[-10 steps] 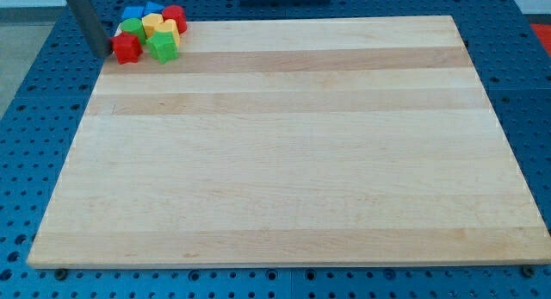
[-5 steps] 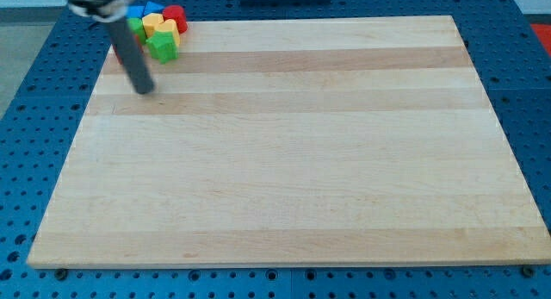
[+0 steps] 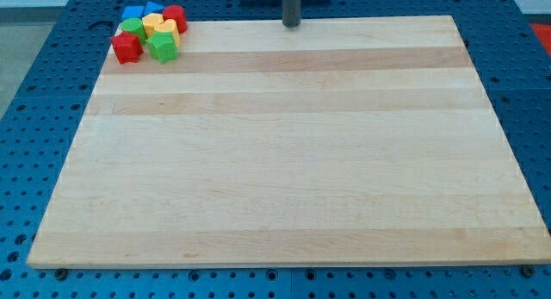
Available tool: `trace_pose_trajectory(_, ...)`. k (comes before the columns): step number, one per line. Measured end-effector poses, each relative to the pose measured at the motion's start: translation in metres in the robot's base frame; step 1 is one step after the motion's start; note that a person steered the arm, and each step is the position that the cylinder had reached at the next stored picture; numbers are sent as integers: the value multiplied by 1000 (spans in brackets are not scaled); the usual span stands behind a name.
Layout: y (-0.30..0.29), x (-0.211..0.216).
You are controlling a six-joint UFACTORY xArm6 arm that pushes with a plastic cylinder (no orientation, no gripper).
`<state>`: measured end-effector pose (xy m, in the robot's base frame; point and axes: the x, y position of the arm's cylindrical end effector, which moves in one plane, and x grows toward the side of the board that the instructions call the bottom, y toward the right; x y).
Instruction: Tap the red circle
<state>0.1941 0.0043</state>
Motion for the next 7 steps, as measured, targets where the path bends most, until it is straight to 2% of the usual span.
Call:
trace_pose_trajectory(2, -13, 0)
trace_pose_trajectory(5, -159, -1)
trace_pose_trajectory(7, -226, -1)
